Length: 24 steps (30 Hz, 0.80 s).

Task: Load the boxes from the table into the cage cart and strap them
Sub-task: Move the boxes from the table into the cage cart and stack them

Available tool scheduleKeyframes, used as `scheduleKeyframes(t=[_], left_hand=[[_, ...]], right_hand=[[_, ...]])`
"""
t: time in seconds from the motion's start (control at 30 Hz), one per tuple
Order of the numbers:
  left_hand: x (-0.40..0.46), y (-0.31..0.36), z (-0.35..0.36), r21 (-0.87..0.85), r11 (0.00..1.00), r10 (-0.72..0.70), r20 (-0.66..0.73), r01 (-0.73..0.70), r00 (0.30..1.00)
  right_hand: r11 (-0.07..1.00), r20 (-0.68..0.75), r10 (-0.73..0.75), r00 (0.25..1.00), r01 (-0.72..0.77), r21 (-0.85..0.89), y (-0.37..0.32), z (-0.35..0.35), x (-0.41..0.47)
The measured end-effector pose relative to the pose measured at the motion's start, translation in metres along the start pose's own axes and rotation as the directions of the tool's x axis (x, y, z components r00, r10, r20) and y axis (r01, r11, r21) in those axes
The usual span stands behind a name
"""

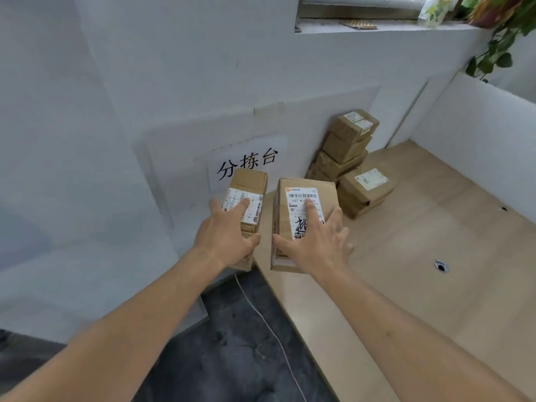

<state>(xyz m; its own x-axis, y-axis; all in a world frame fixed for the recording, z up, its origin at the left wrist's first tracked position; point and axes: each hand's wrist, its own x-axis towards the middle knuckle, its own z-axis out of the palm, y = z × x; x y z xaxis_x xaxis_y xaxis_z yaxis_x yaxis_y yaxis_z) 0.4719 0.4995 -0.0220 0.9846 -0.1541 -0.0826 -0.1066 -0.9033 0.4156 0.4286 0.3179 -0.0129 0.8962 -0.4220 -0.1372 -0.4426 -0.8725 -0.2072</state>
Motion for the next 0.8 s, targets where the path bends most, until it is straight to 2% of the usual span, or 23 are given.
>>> scheduleKeyframes(t=[0.23, 0.43, 0.8], left_hand=[[-0.036, -0.057, 0.008, -0.012, 0.992, -0.128, 0.036, 0.128, 0.991], [-0.068, -0.077, 0.013, -0.040, 0.962, -0.270, 0.005, 0.270, 0.963], [-0.132, -0.077, 0.036, -0.097, 0.834, -0.548, -0.030, 0.543, 0.836]], right_hand=[[0.993, 0.096, -0.112, 0.989, 0.116, -0.037, -0.037, 0.033, -0.029], [0.971, 0.169, -0.225, 0.960, 0.235, -0.045, -0.053, 0.057, -0.036], [0.868, 0.303, -0.453, 0.838, 0.492, -0.065, -0.057, 0.083, -0.053]])
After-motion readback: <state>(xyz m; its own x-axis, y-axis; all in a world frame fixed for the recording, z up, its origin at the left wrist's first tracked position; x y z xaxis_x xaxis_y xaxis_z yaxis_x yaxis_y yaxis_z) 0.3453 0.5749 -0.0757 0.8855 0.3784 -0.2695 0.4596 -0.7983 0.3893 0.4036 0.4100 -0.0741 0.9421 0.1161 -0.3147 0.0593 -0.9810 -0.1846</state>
